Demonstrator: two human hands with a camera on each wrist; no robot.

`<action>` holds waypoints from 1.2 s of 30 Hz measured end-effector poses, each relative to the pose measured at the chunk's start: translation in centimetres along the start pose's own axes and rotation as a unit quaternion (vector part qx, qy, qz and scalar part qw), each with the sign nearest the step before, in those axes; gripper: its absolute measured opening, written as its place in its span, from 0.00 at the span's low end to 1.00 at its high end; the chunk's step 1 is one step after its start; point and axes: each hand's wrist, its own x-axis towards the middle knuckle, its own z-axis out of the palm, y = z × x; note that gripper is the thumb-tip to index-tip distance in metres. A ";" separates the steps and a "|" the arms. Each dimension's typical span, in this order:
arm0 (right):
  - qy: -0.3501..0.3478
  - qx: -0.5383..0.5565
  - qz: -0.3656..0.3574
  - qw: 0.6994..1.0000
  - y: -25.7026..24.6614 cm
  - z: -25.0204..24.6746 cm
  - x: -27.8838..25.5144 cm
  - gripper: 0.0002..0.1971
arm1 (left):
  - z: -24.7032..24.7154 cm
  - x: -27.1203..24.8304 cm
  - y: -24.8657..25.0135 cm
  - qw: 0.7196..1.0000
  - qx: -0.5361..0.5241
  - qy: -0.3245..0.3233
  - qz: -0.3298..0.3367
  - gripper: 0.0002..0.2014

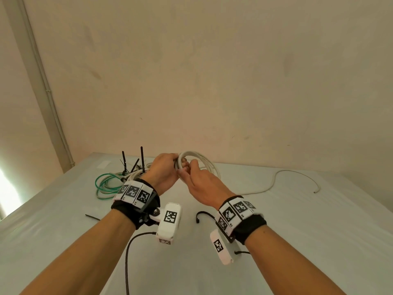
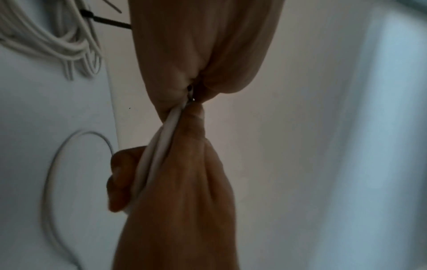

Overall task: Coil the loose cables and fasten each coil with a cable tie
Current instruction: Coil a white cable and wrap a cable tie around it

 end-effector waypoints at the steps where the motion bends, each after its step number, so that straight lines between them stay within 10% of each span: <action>1: 0.003 -0.028 -0.005 1.000 -0.1 -0.2 -0.1 0.31 | 0.0 -0.1 0.1 1.000 -0.016 -0.002 -0.008 0.13; 13: 0.211 -0.053 0.043 0.975 -0.2 -1.0 -1.1 0.40 | 1.3 -1.3 1.2 0.972 0.212 -0.057 0.089 0.19; 25: 0.176 -0.134 0.089 0.971 -0.3 -1.7 -0.7 0.37 | 1.1 -2.5 3.0 0.944 0.305 -0.112 0.059 0.19; 36: 0.143 0.339 0.101 0.924 -0.6 -0.7 0.8 0.38 | 3.0 -2.6 -1.3 0.991 0.073 -0.055 0.101 0.18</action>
